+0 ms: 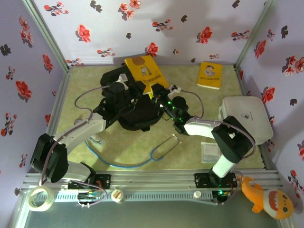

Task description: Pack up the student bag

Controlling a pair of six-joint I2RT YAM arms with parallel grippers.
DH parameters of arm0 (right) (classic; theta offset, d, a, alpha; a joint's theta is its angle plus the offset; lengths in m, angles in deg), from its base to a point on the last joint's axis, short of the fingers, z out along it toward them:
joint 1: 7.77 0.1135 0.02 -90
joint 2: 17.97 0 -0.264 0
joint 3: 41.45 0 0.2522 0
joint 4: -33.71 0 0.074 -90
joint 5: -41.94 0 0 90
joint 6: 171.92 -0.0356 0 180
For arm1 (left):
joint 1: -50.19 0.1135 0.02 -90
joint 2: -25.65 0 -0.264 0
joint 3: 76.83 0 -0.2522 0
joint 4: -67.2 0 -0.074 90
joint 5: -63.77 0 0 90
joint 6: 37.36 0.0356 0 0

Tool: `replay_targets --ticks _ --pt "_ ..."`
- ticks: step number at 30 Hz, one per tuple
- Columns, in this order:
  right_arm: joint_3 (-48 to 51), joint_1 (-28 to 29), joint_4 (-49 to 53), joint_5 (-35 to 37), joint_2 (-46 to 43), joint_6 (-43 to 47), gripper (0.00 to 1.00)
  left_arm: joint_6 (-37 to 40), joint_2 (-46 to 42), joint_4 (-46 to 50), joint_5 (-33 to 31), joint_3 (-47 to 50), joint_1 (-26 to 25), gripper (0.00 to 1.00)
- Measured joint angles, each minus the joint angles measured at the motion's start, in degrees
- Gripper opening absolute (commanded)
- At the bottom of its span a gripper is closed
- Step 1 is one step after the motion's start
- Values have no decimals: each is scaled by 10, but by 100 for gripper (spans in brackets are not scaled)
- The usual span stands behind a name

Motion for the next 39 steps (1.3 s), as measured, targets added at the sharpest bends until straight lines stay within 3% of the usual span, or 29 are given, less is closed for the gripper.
replay_targets --ticks 4,9,15,21,27,33,39 --pt "1 0 27 5 -21 15 13 3 -1 5 1 0 -2 24" --pt "16 -3 120 15 -81 68 11 39 -22 23 0 1 -3 64" --pt "23 -40 259 12 -172 172 10 145 -76 75 -1 8 10 89" --pt "23 -108 392 -6 -244 262 9 342 -79 218 6 -40 24 100" --pt "22 -161 526 -16 -291 342 9 543 -29 387 37 -136 16 100" --pt "21 -186 633 -11 -331 389 10 685 26 520 44 -178 -9 99" --pt "21 -205 678 -5 -362 402 10 791 114 657 50 -246 -35 95"
